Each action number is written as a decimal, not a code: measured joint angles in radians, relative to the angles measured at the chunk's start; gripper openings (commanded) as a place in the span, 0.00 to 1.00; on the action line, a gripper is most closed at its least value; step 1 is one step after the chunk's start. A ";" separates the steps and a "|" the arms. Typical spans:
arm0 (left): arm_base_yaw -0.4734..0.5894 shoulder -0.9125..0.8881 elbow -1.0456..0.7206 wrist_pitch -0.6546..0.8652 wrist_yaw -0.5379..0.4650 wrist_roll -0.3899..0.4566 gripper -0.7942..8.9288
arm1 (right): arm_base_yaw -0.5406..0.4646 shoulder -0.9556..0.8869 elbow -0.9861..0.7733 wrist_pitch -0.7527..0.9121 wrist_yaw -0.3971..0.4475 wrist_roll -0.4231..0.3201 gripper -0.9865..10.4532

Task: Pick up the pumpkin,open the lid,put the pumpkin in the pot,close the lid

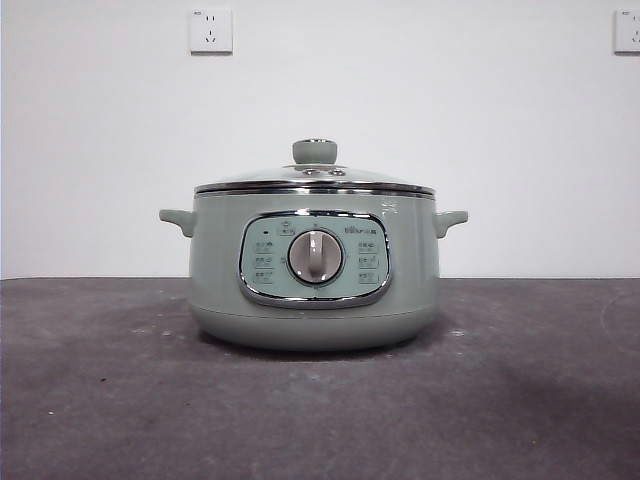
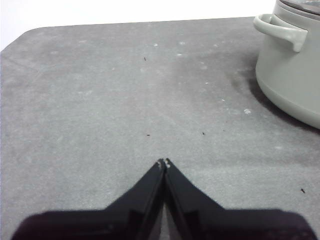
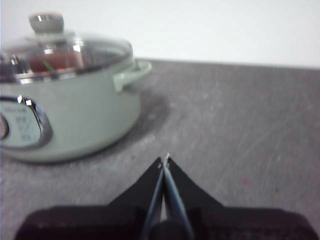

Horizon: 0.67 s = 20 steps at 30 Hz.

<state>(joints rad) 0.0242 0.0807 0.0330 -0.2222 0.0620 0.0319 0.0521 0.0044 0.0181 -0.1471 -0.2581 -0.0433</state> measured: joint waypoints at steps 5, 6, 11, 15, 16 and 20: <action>0.000 0.000 0.000 0.000 0.000 0.000 0.08 | 0.000 0.000 0.000 -0.008 0.000 0.032 0.09; 0.000 0.000 0.000 0.000 0.000 0.000 0.08 | 0.000 0.000 0.000 -0.008 0.000 0.046 0.09; 0.000 0.000 0.000 0.000 0.000 0.000 0.08 | 0.000 0.000 0.000 -0.008 0.000 0.082 0.09; 0.000 0.000 0.000 0.000 0.000 0.000 0.08 | 0.000 0.000 0.000 -0.008 0.000 0.088 0.09; 0.000 0.000 0.000 0.000 0.000 0.000 0.08 | 0.000 0.000 0.000 -0.008 0.000 0.089 0.09; 0.000 0.000 0.000 0.000 0.000 0.000 0.08 | 0.000 0.000 0.000 -0.008 0.000 0.089 0.09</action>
<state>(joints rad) 0.0246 0.0807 0.0330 -0.2222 0.0616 0.0319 0.0521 0.0040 0.0185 -0.1551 -0.2581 0.0460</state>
